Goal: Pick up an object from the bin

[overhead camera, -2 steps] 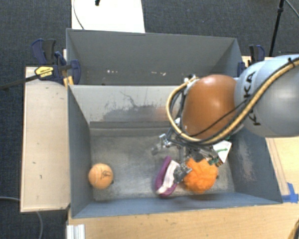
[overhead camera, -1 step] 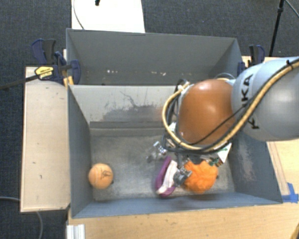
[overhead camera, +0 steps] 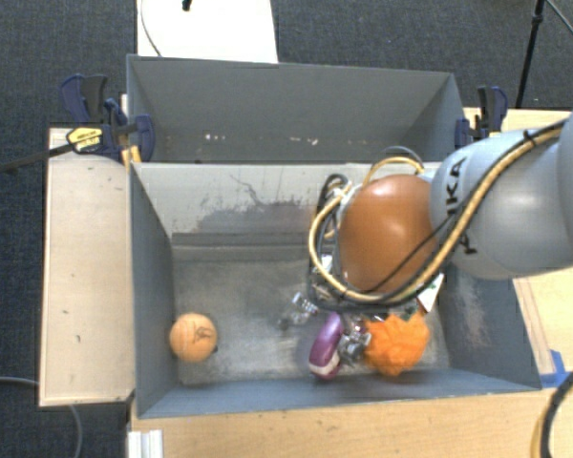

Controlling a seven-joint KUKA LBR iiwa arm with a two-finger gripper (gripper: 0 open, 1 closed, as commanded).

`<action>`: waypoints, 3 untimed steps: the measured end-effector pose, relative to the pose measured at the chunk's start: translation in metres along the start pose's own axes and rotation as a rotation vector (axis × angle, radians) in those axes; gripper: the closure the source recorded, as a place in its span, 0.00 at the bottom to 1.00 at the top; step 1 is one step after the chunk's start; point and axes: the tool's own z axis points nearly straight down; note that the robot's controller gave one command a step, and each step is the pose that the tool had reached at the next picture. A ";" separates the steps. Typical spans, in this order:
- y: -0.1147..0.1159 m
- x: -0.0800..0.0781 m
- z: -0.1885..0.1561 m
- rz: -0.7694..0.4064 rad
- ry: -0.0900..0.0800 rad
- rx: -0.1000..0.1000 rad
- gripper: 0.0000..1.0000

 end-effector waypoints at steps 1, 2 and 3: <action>0.002 -0.004 -0.003 -0.156 -0.008 0.012 1.00; 0.001 -0.004 -0.003 -0.154 -0.008 0.011 1.00; 0.002 -0.003 -0.007 -0.154 -0.008 0.007 1.00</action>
Offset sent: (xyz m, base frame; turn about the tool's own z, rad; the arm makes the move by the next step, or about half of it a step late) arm 0.0000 0.0000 0.0000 0.0000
